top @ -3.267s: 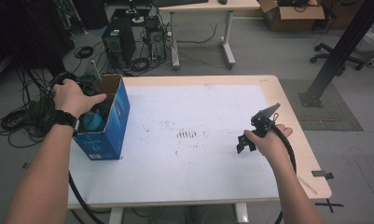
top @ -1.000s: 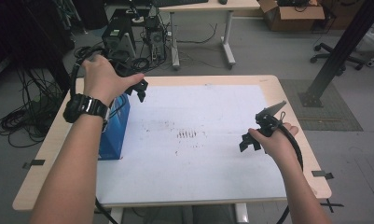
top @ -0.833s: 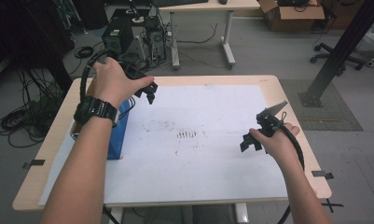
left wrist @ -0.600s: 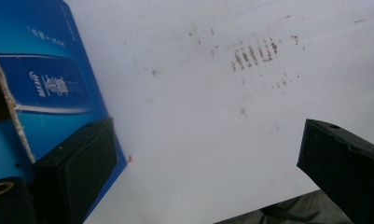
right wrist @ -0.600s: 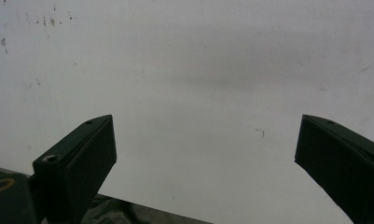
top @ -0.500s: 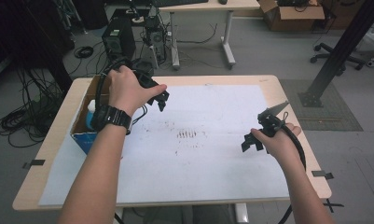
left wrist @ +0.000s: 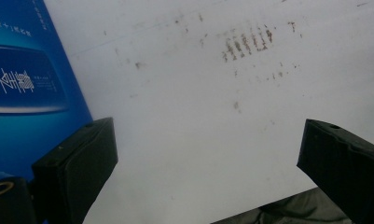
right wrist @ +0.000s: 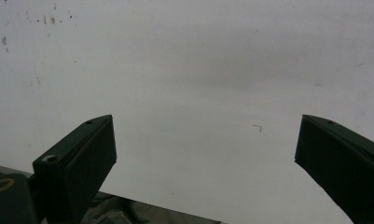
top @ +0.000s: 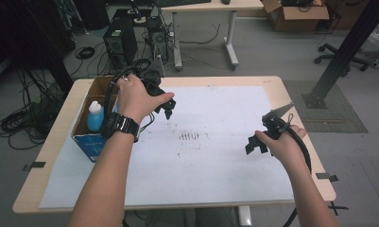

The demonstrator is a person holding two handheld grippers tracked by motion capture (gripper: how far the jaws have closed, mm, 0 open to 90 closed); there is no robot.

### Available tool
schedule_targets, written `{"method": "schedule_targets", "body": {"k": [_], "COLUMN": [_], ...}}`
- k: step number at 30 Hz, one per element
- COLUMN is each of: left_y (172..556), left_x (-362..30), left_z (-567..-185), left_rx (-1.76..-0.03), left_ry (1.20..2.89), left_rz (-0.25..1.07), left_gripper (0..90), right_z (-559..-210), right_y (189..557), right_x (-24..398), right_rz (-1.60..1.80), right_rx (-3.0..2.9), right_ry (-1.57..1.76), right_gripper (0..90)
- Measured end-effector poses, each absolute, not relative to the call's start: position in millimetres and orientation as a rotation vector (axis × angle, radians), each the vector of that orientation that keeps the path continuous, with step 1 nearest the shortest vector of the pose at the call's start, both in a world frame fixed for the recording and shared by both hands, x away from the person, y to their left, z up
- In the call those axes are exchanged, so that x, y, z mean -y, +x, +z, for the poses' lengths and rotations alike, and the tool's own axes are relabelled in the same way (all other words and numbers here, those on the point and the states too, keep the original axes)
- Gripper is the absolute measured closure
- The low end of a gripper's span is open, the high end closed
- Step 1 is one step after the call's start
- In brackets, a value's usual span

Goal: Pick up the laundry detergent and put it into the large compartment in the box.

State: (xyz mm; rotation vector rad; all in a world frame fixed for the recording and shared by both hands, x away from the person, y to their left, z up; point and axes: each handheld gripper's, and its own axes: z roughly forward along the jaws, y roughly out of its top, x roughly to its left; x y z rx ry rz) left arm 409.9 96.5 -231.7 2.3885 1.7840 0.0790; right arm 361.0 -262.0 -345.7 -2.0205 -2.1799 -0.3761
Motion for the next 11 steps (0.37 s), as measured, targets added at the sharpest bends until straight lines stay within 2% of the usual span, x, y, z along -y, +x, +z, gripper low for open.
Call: {"method": "schedule_targets", "body": {"k": [11], "left_y": [408.8], "left_x": [-97.1], "left_z": [-230.8], "left_rx": [-1.776], "left_ry": [2.393], "left_rz": [0.074], "left_gripper": [5.0], "right_z": [-344.3], "right_y": [358.8], "right_x": [263.2], "right_rz": [-0.379], "right_rx": [2.176], "right_ry": [-2.022], "right_gripper": [5.4]}}
